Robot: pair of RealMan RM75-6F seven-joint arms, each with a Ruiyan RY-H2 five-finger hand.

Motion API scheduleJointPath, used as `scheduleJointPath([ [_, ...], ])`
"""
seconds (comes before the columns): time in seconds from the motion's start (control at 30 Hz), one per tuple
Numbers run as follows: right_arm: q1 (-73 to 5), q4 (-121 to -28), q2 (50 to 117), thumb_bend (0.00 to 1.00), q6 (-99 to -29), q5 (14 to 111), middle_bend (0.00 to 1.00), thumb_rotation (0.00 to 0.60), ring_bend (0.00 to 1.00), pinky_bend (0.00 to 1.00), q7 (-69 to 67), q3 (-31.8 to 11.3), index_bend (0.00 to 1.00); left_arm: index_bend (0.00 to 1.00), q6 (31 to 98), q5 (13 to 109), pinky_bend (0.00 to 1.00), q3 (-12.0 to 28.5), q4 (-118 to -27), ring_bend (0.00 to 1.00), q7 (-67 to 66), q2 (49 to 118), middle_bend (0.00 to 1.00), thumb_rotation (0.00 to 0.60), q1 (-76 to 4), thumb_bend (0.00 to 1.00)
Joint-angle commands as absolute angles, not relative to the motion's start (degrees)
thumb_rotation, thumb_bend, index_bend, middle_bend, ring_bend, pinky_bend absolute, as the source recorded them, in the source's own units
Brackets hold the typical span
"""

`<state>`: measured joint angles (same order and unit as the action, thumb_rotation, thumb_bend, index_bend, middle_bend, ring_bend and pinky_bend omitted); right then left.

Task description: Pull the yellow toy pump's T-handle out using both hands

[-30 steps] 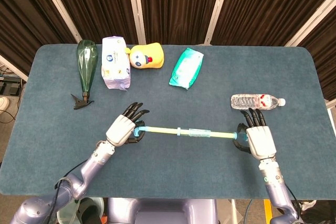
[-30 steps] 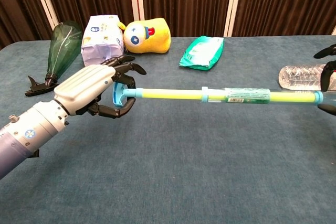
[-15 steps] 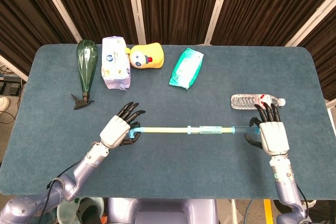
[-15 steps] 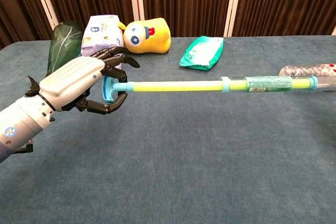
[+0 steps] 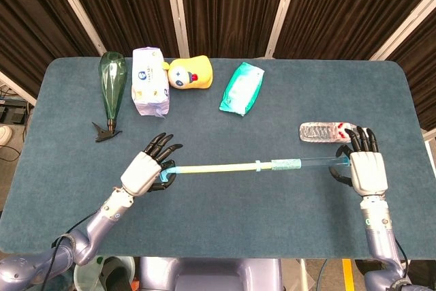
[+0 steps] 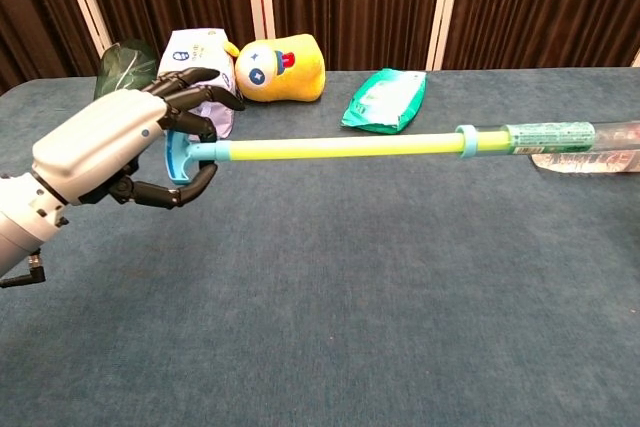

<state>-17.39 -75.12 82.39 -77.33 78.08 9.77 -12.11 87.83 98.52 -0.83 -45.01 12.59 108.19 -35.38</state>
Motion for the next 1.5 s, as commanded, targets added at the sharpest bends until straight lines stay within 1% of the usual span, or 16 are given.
scheduleJointPath([
  [0.03,-17.65,-74.66,82.20,0.54,-77.02,77.56,0.17,0.600,0.04,0.00,9.41,-12.56,0.80,0.65,88.39,98.58,0.06,-0.88,-45.87,0.00,12.15,107.30,0.18,0.600,-34.81,0.49],
  [0.9,-19.99,-71.60,81.50,0.54,-75.04,72.85,0.17,0.600,0.05,0.00,9.05,-15.71,0.81,0.64,90.62,99.81,0.06,-1.67,-49.54,0.00,8.91,103.85,0.18,0.600,-32.19,0.49],
  [1.27,-20.30,-70.67,81.45,0.54,-74.66,72.13,0.17,0.600,0.05,0.00,8.59,-15.73,0.81,0.64,90.04,99.58,0.06,-1.39,-49.46,0.00,9.19,103.72,0.18,0.600,-31.93,0.48],
  [1.37,-20.22,-70.60,81.53,0.54,-74.88,72.19,0.17,0.600,0.05,0.00,8.42,-15.52,0.81,0.58,90.20,99.72,0.06,-1.23,-49.59,0.00,9.15,103.82,0.18,0.600,-31.97,0.46],
  [1.43,-20.16,-70.68,81.49,0.54,-75.01,72.24,0.17,0.600,0.05,0.00,8.40,-15.40,0.81,0.48,90.10,99.66,0.06,-1.11,-49.64,0.00,9.24,103.86,0.17,0.600,-31.99,0.40],
  [1.47,-20.20,-70.71,81.51,0.54,-75.08,72.25,0.17,0.600,0.05,0.00,8.42,-15.40,0.81,0.45,90.03,99.59,0.06,-0.98,-49.58,0.00,9.22,103.91,0.17,0.600,-32.03,0.38],
  [1.5,-20.17,-70.77,81.45,0.54,-75.17,72.28,0.17,0.600,0.05,0.00,8.37,-15.37,0.81,0.40,89.91,99.53,0.06,-0.90,-49.54,0.00,9.33,103.94,0.17,0.600,-32.08,0.36],
])
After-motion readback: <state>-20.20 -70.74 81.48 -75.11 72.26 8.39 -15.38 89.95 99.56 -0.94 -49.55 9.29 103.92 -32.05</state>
